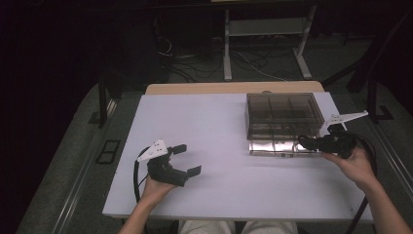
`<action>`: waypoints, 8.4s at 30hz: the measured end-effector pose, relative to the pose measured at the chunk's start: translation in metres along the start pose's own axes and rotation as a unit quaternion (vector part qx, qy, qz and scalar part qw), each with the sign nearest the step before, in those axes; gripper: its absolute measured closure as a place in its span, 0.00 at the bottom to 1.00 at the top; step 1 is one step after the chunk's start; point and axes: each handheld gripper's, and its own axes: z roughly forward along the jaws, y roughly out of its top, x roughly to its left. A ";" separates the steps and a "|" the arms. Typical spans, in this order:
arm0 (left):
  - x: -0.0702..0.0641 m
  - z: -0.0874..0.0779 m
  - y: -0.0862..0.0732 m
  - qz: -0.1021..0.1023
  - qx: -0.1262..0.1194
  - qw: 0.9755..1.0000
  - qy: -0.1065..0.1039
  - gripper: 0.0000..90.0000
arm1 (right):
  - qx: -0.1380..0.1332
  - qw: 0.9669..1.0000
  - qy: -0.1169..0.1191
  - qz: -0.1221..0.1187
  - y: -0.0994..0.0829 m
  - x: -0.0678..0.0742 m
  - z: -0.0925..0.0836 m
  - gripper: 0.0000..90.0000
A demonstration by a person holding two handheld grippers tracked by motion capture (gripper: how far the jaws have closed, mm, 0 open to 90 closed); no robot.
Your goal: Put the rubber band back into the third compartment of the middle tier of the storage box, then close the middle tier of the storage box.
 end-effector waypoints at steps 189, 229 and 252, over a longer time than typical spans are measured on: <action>-0.001 0.002 0.000 -0.001 0.007 1.000 -0.003 0.00 | 0.071 0.997 -0.022 -0.026 0.000 0.055 0.044 0.99; 0.000 0.001 0.000 -0.001 0.006 1.000 -0.003 0.00 | 0.070 0.997 -0.030 -0.011 0.009 0.040 0.051 0.98; 0.000 0.000 0.000 0.000 0.004 1.000 -0.003 0.00 | 0.071 0.997 -0.037 -0.008 0.017 0.035 0.055 0.98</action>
